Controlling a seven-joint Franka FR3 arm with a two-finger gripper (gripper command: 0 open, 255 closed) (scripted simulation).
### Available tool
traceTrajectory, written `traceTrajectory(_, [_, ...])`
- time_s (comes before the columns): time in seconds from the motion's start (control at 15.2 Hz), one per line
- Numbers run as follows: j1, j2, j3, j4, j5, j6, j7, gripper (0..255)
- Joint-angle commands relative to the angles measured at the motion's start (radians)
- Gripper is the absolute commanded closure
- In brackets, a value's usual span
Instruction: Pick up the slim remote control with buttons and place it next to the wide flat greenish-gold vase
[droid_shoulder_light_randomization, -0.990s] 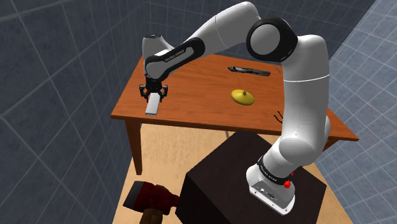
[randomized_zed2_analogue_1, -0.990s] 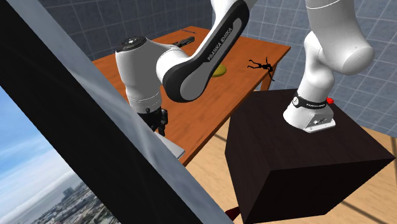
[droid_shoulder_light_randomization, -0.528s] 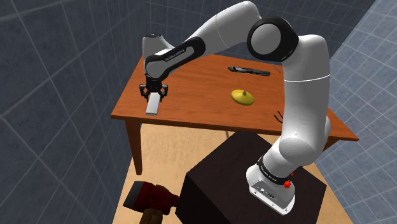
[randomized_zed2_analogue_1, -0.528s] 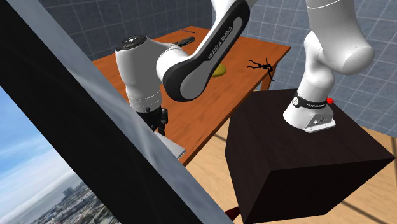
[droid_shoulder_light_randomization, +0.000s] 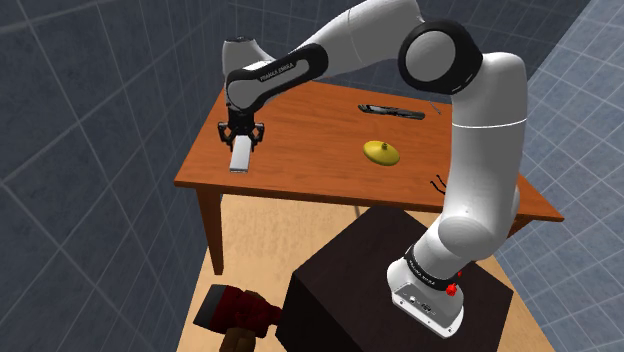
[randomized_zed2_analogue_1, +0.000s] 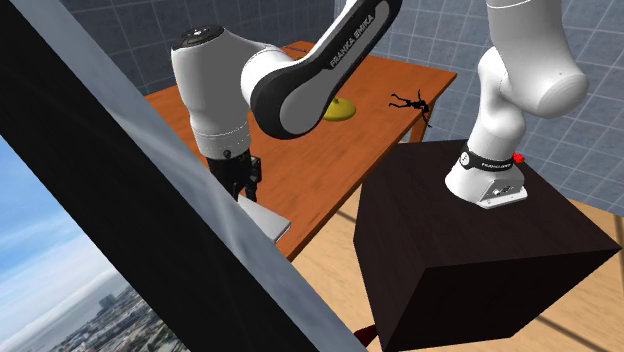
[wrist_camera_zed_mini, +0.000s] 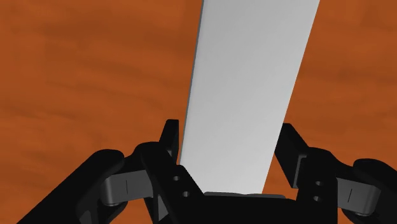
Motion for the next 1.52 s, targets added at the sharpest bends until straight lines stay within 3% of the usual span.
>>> traceTrajectory(0.0, [-0.004,-0.016,0.003,0.004,0.006,-0.02,-0.006,255])
traceTrajectory(1.12, [-0.013,-0.112,0.022,0.094,0.043,-0.202,-0.032,255])
traceTrajectory(1.45, [-0.093,-0.277,0.013,-0.14,0.091,-0.122,-0.119,255])
